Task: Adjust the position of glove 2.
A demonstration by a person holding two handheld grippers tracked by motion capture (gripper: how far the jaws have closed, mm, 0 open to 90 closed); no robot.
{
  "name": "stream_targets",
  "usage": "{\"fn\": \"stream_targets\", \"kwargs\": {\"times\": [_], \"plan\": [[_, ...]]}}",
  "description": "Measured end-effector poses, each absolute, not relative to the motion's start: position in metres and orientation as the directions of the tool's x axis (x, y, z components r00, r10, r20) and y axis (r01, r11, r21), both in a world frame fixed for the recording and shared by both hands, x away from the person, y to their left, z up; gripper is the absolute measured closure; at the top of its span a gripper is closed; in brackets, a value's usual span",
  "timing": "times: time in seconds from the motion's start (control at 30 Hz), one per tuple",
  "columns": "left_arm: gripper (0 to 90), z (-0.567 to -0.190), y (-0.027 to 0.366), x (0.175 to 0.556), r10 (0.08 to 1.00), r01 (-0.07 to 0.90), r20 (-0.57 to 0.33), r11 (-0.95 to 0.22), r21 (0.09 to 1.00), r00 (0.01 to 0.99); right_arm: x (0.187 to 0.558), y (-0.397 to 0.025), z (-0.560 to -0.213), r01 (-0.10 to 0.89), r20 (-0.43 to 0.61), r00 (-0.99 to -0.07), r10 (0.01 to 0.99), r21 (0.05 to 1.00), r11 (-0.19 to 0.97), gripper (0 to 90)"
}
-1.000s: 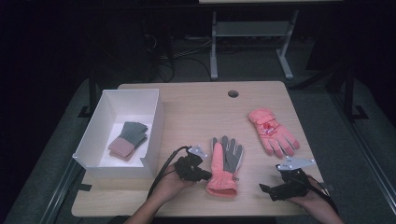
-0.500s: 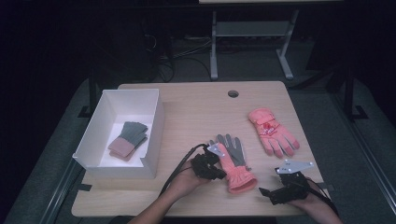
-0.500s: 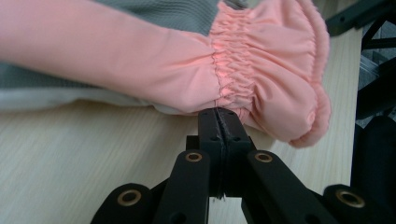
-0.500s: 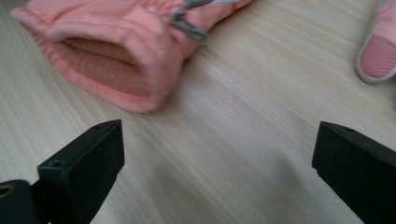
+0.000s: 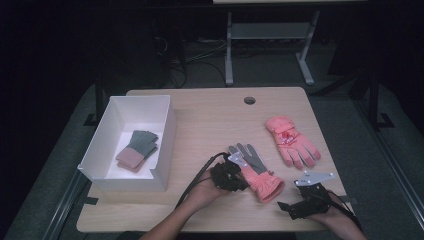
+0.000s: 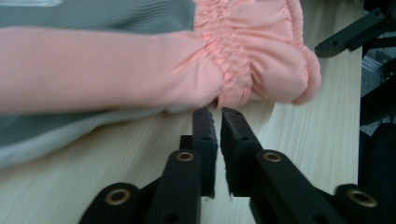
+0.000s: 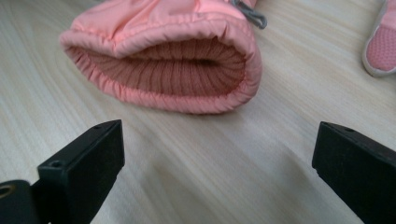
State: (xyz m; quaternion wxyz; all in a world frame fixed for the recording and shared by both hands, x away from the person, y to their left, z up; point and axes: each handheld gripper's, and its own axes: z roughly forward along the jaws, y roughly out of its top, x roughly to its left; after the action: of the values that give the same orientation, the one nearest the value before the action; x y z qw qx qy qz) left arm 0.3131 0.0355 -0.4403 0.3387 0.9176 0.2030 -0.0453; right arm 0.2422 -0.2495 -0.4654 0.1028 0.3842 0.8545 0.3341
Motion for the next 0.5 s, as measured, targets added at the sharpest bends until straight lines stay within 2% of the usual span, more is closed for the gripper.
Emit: {"fn": "stream_targets", "kwargs": {"times": [0.17,0.37,0.4,0.43,0.47,0.5], "plan": [[60.5,-0.438,0.063,0.308,0.372,0.414,-0.203,-0.678,0.607,0.906,0.241,-0.251,-0.455,0.584,0.062,-0.676,0.735,0.653,0.482,2.4],[40.9,-0.441,0.093,0.297,0.406,0.43,-0.186,-0.67,0.605,0.895,0.243,-0.256,-0.448,0.603,0.09,-0.66,0.746,0.655,0.454,18.5],[38.2,-0.441,0.093,0.297,0.406,0.43,-0.186,-0.67,0.605,0.895,0.243,-0.256,-0.448,0.603,0.09,-0.66,0.746,0.655,0.454,18.5],[36.0,-0.442,0.1,0.292,0.415,0.434,-0.183,-0.661,0.612,0.891,0.245,-0.258,-0.445,0.589,0.084,-0.66,0.746,0.675,0.444,24.5],[34.1,-0.442,0.1,0.292,0.415,0.434,-0.183,-0.661,0.612,0.891,0.245,-0.258,-0.445,0.589,0.084,-0.66,0.746,0.675,0.444,24.5],[31.1,-0.443,0.106,0.288,0.415,0.43,-0.175,-0.667,0.609,0.893,0.247,-0.259,-0.44,0.596,0.099,-0.65,0.753,0.682,0.425,30.8]]}}
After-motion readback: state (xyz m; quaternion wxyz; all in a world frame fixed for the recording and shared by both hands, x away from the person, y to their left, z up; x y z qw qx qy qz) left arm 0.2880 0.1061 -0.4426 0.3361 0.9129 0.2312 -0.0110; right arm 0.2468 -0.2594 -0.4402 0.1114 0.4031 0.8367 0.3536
